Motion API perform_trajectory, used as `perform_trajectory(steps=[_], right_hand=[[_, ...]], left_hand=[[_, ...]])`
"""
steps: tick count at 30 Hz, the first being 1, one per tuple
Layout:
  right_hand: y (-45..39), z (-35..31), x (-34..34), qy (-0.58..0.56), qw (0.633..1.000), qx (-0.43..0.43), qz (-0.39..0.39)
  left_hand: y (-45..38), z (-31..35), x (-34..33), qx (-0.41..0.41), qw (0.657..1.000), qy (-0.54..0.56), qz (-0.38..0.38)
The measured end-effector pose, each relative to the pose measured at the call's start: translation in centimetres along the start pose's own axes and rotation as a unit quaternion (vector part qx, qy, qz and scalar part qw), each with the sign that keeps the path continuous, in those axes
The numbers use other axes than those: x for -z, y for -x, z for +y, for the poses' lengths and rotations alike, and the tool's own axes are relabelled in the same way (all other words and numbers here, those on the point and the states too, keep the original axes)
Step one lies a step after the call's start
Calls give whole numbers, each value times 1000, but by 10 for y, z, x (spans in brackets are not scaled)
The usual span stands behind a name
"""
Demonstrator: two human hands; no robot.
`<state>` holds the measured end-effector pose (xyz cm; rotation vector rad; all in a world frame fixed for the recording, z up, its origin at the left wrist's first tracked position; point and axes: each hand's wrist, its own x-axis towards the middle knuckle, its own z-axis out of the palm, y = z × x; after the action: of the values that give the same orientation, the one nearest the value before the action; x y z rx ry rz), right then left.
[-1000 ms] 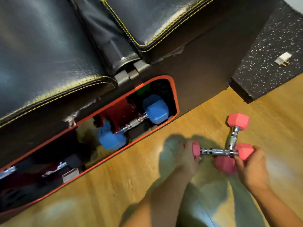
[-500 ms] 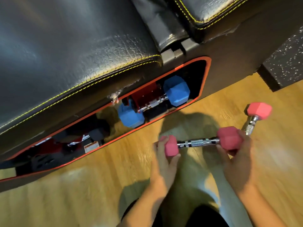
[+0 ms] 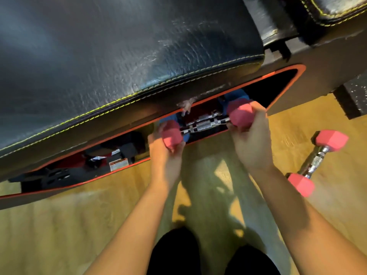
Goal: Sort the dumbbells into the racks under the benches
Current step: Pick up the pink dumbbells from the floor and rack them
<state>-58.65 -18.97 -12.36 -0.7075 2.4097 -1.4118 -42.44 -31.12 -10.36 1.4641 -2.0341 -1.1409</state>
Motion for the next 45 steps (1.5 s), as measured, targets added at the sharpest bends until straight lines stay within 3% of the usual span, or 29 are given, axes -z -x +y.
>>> perform_trajectory(steps=[5, 8, 9, 11, 13, 16, 19, 32, 45], right_hand=[[-38, -3, -13, 47, 999, 19, -11], [-59, -5, -23, 141, 990, 1, -32], [-64, -7, -26, 174, 984, -6, -50], [-69, -11, -32, 275, 957, 36, -84], [-68, -9, -33, 322, 941, 59, -89], [-71, -2, -36, 297, 953, -4, -63], [-74, 5, -37, 341, 936, 2, -83], [-71, -2, -37, 348, 933, -47, -84], [-75, -7, -37, 361, 925, -67, -100]], left_hand=[[-31, 9, -11, -1, 998, -60, 24], [-49, 13, -20, -98, 984, -137, 52], [-53, 15, -20, -115, 978, -174, 23], [-53, 15, -24, -86, 970, -223, -29], [-47, 13, -28, -51, 978, -201, 23], [-41, 15, -32, -44, 982, -170, 64], [-44, 16, -31, -42, 982, -175, 57], [-48, 17, -28, 33, 982, -185, 17], [-45, 20, -26, 29, 978, -208, 8]])
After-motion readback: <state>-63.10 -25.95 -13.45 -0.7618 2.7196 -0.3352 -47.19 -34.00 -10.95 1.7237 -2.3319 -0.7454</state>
